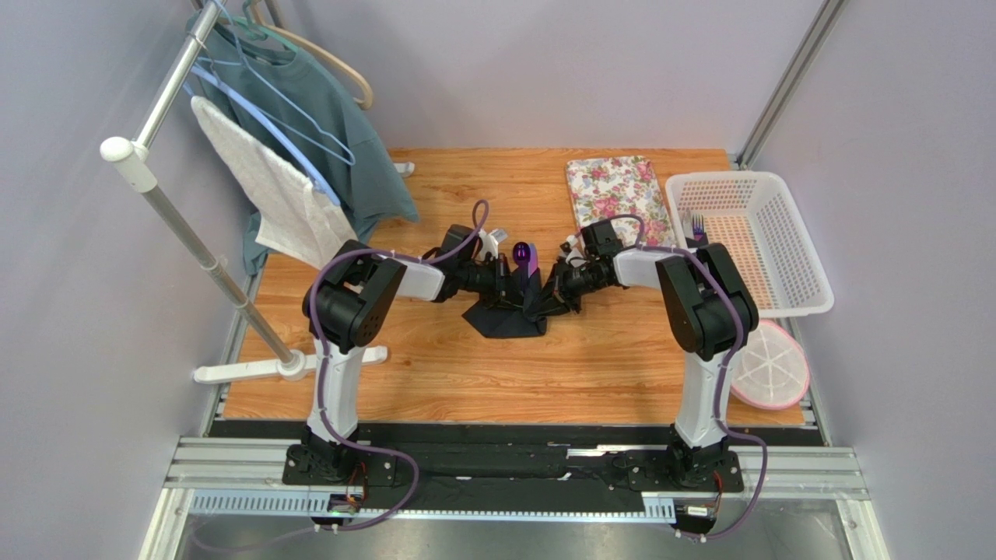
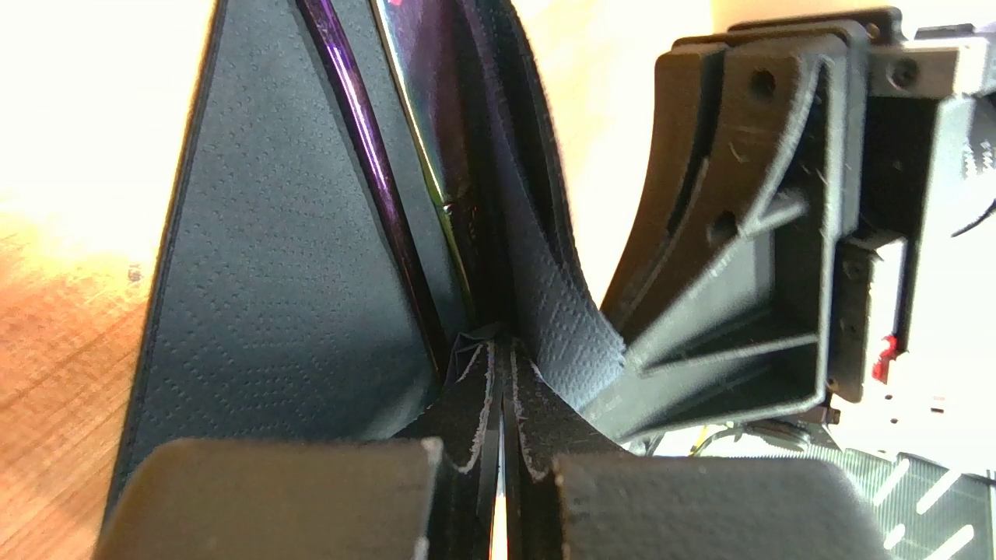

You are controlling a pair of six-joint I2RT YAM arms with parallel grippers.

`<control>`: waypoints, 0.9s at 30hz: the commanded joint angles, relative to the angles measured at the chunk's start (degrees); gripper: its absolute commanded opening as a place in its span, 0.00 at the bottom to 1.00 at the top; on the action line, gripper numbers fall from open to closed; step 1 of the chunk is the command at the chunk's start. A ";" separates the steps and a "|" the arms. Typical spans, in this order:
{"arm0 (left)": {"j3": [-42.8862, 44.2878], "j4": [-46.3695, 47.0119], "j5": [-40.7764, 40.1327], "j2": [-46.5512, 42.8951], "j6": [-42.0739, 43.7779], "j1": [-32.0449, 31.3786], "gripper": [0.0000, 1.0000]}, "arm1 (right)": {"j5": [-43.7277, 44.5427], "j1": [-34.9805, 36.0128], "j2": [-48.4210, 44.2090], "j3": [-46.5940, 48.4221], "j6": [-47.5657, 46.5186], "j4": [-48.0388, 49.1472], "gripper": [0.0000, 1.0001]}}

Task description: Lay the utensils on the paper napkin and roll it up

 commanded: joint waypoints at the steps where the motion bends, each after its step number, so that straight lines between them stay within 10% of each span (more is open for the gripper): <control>1: -0.80 3.17 -0.06 -2.79 0.07 0.38 0.00 | 3.38 -0.81 1.30 0.17 0.97 0.72 0.00; 27: -6.43 -8.25 0.82 -8.26 6.04 2.31 0.00 | 4.36 -0.02 -1.25 1.58 -0.70 -1.65 0.00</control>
